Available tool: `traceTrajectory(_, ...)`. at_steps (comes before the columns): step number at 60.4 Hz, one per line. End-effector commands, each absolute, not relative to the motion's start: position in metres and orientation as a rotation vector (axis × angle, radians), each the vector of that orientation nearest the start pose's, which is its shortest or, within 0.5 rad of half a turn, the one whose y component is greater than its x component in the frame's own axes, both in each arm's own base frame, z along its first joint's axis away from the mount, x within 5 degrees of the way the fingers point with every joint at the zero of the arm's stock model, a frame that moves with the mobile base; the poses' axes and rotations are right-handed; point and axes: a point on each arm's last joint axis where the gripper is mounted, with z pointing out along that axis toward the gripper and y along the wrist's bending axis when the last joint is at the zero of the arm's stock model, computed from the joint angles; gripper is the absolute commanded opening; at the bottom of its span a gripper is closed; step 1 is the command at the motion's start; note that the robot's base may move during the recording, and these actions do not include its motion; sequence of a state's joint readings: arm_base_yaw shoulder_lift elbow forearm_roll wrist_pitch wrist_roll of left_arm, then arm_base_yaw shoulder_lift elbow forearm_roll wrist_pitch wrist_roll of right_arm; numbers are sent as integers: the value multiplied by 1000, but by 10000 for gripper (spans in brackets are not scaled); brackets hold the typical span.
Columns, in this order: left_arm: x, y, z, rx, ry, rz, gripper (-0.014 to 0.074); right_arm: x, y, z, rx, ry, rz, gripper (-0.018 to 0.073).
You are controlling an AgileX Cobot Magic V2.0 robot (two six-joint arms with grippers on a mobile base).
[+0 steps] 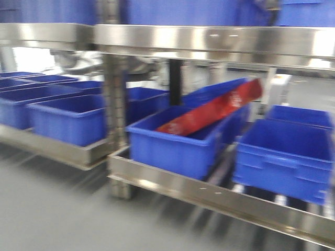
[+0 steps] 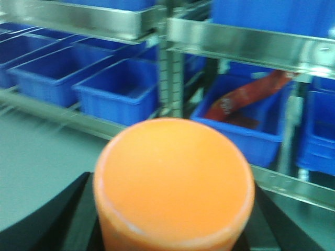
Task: Place cylindrical capacitor in blue bin on shelf
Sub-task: 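Drive the base to the shelf of blue bins holding both objects, then extend the left gripper over a blue bin on the shelf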
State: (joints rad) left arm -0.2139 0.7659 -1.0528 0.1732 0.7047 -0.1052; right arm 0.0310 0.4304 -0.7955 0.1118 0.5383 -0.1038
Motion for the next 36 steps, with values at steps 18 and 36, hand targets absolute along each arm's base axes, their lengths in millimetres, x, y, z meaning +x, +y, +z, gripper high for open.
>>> traceTrajectory(18, 132, -19, 434, 156, 1855, -33, -111, 65, 7, 401, -74, 1624, 60, -162)
traceTrajectory(36, 132, -19, 434, 156, 1855, -33, -111, 65, 7, 401, -74, 1624, 60, -162)
